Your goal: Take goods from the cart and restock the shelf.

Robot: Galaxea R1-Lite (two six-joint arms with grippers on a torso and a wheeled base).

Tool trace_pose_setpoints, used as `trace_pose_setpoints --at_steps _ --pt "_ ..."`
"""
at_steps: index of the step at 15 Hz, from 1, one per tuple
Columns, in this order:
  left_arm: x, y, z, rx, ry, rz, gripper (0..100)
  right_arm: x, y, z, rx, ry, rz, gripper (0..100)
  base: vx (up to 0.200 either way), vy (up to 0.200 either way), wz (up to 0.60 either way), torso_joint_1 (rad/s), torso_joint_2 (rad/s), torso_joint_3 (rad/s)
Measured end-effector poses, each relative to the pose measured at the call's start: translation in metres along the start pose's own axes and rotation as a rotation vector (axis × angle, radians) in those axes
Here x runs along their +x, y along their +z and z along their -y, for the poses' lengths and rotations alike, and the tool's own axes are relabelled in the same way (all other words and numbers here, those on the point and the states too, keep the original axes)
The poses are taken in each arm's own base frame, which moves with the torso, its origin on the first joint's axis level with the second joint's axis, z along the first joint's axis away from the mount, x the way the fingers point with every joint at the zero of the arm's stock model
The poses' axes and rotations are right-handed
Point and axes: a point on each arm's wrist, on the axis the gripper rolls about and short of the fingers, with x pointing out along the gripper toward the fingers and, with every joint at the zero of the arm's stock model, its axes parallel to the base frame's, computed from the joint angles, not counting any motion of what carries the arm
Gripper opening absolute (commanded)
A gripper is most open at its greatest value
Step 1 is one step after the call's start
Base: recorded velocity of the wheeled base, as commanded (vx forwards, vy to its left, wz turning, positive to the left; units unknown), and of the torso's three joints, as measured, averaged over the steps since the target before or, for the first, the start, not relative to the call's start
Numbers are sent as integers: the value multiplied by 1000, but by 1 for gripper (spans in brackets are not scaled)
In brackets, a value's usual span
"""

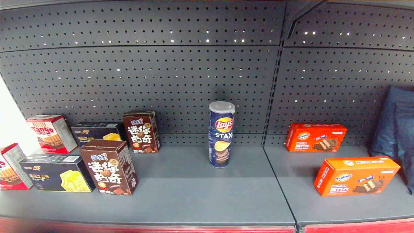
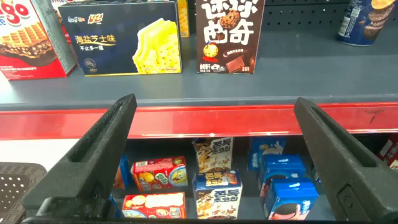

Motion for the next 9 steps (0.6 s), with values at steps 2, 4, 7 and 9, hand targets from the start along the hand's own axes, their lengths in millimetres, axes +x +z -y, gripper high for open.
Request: trace_pose_setpoints --at_steps 2,4,7,9 --pt "0 0 0 1 0 0 100 0 0 0 0 0 0 100 0 0 0 0 0 0" --pt "0 0 0 0 0 0 100 0 0 0 -1 1 0 100 0 0 0 0 0 0" --pt "0 0 0 0 0 0 100 0 0 0 -1 1 0 100 0 0 200 1 -1 1" --pt "0 0 0 0 -1 -1 100 0 0 0 0 -1 0 100 0 0 600 0 5 2"
